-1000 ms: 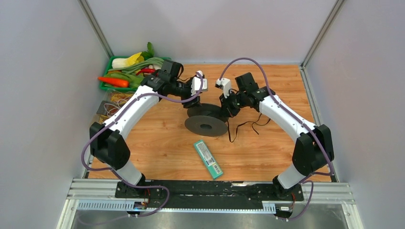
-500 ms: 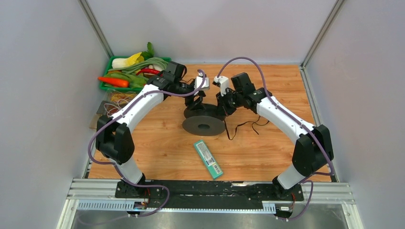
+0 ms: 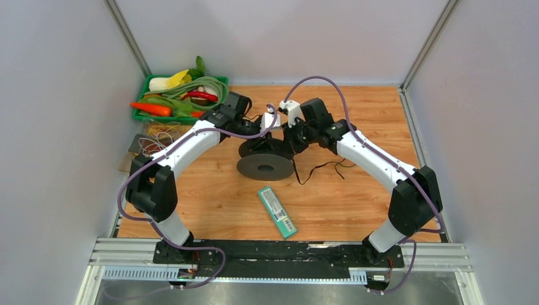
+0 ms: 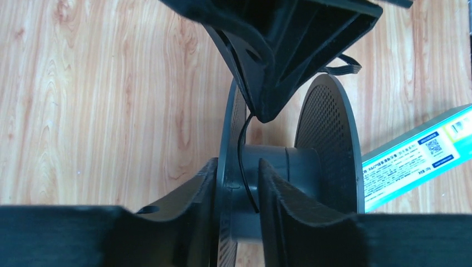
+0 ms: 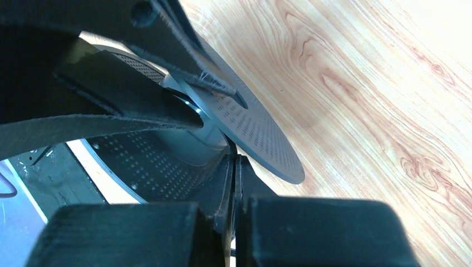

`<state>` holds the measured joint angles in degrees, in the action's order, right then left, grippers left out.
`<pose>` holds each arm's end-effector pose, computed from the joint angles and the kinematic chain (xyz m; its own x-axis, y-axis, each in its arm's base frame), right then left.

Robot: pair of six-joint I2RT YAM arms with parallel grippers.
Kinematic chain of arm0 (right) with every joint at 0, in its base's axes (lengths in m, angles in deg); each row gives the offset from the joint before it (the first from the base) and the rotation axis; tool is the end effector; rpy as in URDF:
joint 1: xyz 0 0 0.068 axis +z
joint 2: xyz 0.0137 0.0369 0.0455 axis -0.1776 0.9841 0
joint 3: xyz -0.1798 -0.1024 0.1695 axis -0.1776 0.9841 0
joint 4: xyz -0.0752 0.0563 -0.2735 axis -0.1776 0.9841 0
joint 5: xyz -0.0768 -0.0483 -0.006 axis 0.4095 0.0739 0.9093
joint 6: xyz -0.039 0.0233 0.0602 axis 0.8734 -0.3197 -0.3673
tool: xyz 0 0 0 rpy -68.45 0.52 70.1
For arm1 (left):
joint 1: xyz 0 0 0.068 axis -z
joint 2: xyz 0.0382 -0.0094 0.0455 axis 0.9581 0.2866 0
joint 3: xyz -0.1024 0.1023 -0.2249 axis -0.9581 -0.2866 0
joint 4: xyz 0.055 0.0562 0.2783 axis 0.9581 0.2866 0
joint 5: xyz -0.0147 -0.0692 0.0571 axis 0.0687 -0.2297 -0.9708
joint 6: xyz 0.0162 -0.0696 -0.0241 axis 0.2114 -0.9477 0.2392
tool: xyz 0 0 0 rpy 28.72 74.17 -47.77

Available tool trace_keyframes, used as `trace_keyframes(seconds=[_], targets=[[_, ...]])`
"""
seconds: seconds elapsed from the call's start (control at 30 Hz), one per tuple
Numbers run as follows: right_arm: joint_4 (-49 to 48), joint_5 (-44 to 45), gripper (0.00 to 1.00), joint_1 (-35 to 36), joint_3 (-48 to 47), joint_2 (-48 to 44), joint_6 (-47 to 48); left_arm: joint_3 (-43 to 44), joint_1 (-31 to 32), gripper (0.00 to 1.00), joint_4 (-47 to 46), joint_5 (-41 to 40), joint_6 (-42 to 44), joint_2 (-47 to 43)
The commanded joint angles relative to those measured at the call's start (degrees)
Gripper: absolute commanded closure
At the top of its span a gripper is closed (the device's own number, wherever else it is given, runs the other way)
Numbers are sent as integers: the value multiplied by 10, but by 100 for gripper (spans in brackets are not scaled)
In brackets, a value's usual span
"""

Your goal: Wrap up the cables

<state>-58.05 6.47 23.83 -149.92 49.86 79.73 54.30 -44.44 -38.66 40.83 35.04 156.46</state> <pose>0.3151 0.2411 0.2601 -0.5840 -0.4203 -0.6945 -0.7439 0.6195 0.2506 0.3321 -0.2346 0.2585 -0.0019 0.5416 -0.8407 0.9981 0.0530 0.0319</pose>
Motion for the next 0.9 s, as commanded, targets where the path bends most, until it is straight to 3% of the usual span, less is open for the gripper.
trace_keyframes(seconds=[0.0,0.1,0.2,0.37,0.73,0.87], targets=[[-37,9,100,4,-14,5,-34,-12,2,65,-18,3,37,-26],[-41,0,100,4,-18,15,-34,-12,3,69,-16,4,42,-25],[-40,1,100,5,-23,24,-32,-9,4,62,-3,4,50,-22],[-40,17,100,9,-25,28,-25,-6,4,63,-1,5,53,-24],[-53,4,100,10,-29,24,-40,3,13,82,34,-9,89,-12],[-57,-3,100,10,-30,17,-39,11,13,73,38,-19,78,-5]])
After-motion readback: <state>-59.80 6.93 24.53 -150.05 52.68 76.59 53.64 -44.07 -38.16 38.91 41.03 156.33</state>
